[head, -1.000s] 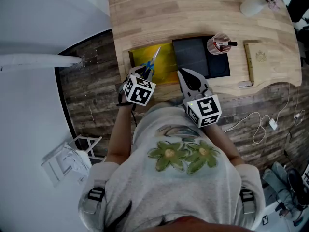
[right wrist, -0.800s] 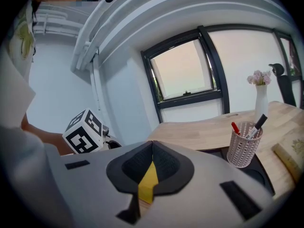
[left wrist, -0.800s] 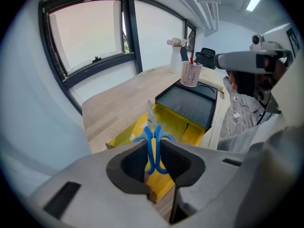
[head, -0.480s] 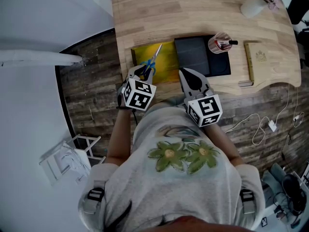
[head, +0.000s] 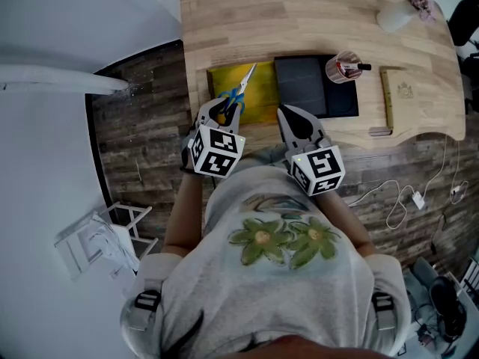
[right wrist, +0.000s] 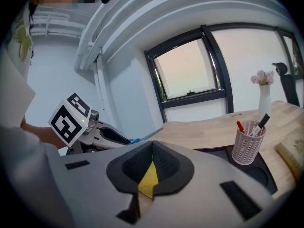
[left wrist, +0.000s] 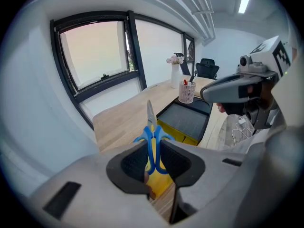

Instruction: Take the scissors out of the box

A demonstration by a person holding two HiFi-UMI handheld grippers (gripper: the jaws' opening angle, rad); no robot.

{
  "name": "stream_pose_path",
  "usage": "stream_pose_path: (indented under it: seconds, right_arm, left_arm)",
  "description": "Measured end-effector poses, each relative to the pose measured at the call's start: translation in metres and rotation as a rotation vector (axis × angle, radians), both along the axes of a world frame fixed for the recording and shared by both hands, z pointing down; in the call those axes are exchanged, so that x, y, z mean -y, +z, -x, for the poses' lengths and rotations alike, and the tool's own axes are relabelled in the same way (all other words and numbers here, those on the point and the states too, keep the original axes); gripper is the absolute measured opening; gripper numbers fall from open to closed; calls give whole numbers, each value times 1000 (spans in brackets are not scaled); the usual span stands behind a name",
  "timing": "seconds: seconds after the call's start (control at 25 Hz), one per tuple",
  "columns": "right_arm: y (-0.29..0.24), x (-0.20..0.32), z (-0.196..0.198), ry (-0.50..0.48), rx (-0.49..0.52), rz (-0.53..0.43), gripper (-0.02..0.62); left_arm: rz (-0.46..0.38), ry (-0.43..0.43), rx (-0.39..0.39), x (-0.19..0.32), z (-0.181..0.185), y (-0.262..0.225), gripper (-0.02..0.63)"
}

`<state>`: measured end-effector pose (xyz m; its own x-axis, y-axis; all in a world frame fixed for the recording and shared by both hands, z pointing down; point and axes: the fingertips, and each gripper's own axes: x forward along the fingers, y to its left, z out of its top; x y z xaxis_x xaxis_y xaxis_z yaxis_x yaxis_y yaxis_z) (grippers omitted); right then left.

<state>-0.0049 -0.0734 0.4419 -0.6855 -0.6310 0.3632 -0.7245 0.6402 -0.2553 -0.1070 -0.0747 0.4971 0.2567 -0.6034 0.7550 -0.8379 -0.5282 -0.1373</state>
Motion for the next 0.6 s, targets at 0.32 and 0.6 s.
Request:
stream_pose_path:
  seconds: [0.32,0.6]
  right_arm:
    - [0,-10,3,-23,5,4,8]
    - [-2,-20,5,-39,2,-3,6]
  left_arm:
    - [-43,-18,-10,-8,-4,-20,91]
    - [-70,-34,-20,-17,-4,-32,91]
